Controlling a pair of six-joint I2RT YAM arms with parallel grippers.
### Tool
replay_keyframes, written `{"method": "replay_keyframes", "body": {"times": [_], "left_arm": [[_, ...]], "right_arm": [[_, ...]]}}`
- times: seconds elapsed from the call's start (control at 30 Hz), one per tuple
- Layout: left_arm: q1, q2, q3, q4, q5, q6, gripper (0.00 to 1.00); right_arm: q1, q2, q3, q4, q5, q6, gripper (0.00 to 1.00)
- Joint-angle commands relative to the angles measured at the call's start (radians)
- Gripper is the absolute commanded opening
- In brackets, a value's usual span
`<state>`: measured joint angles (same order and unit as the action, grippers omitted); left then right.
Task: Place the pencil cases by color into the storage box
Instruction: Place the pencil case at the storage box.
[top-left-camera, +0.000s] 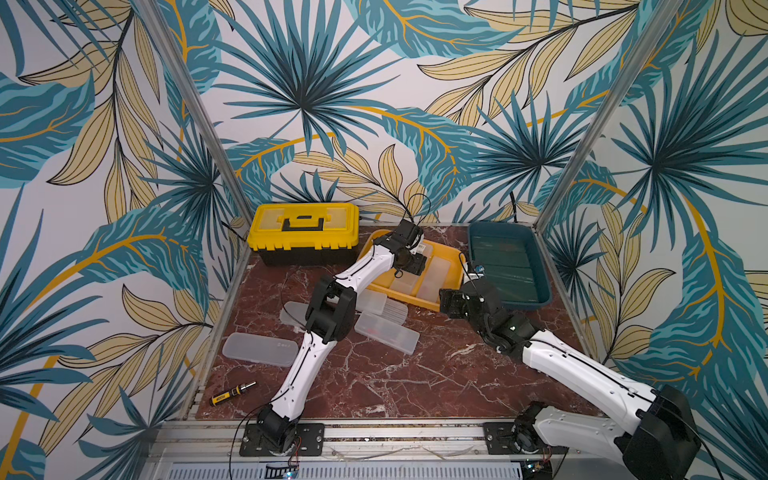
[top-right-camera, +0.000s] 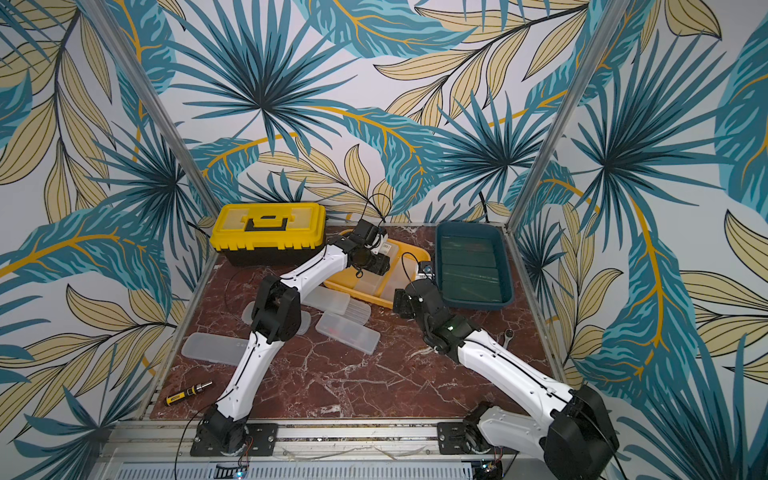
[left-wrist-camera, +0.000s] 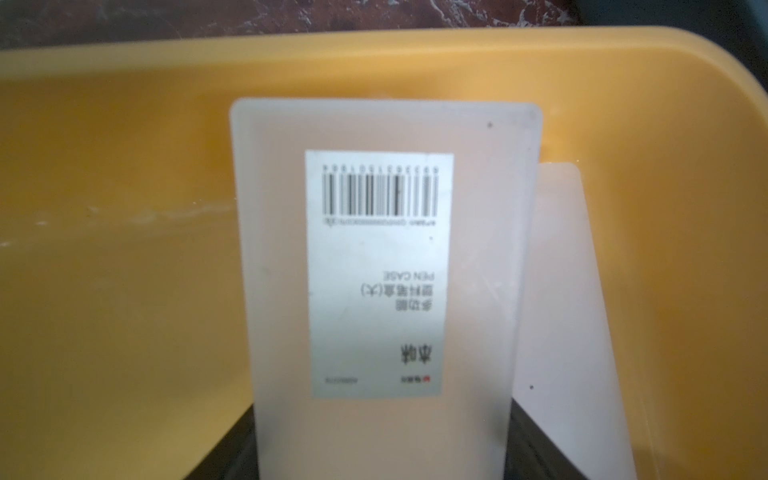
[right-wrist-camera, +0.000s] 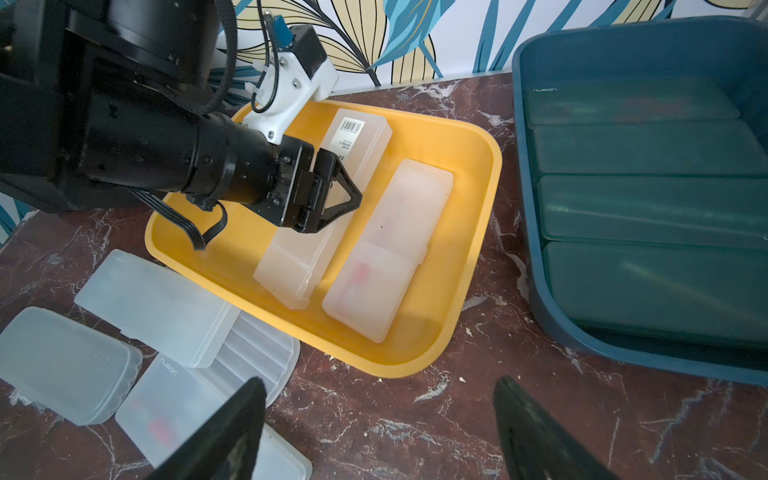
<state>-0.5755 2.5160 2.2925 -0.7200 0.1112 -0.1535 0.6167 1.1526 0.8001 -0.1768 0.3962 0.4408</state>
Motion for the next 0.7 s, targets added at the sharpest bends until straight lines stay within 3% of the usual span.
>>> {"method": "replay_keyframes", "body": {"times": [0.0, 0.67], "left_arm": [[-0.015, 0.057, 0.043, 0.013, -0.009, -0.016, 0.66], [-0.035, 0.084, 0.082, 0.013, -0.039, -0.061, 0.71]], "right_arm": [[-0.003, 0.008, -0.024, 0.026, 0.007, -0.008, 0.86], [-0.004, -0.014, -0.046, 0.026, 0.003, -0.011, 0.86]]}}
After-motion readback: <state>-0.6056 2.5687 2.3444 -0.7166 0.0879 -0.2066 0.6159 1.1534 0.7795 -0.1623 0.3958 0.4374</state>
